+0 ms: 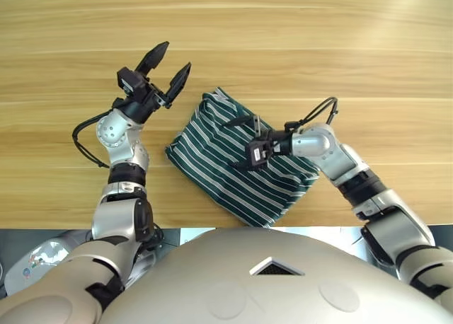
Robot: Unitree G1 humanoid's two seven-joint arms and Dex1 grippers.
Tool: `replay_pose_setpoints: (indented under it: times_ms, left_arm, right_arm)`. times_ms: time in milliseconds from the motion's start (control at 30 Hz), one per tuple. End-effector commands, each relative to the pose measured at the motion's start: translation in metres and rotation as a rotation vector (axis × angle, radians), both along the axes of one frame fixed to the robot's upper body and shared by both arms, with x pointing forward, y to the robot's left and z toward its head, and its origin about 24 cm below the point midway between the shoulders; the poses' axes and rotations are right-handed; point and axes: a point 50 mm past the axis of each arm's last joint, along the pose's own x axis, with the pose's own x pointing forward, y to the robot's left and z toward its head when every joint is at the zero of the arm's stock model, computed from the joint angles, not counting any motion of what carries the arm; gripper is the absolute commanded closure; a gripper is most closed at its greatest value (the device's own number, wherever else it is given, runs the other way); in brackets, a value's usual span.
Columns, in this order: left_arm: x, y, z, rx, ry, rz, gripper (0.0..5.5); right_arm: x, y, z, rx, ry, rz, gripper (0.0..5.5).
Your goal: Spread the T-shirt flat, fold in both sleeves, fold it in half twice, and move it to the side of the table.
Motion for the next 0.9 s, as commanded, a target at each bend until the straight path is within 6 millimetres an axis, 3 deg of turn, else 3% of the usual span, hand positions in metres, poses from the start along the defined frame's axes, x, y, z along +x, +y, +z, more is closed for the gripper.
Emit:
replay_pose_setpoints:
  times_ms: [33,167,300,433,533,700,900]
  left_arm:
    - [0.000,-0.002,0.001,0.001,-0.007,-0.004,2.49]
    - [-0.001,-0.003,0.000,-0.005,-0.007,-0.002,2.49]
    - [-0.002,-0.004,0.000,-0.008,-0.007,-0.003,2.49]
    - [-0.002,-0.005,0.000,-0.011,-0.008,-0.005,2.49]
    - [-0.003,-0.006,-0.001,-0.012,-0.007,-0.007,2.49]
    - [-0.004,-0.006,-0.001,-0.010,-0.008,-0.009,2.49]
    - [-0.007,-0.008,-0.002,-0.011,-0.003,-0.014,2.49]
  right_arm:
    - [0.030,-0.018,-0.025,-0.112,-0.024,-0.232,0.14]
    - [0.060,-0.033,-0.032,-0.102,-0.055,-0.540,0.14]
    - [0.064,-0.037,-0.041,-0.058,-0.033,-0.725,0.14]
    - [0.046,-0.017,-0.053,0.033,0.006,-0.778,0.14]
    - [0.032,-0.001,-0.052,0.143,0.032,-0.819,0.14]
    - [0.011,0.011,-0.035,0.325,0.132,-0.882,0.14]
    - [-0.003,0.005,-0.011,0.432,0.193,-0.966,0.14]
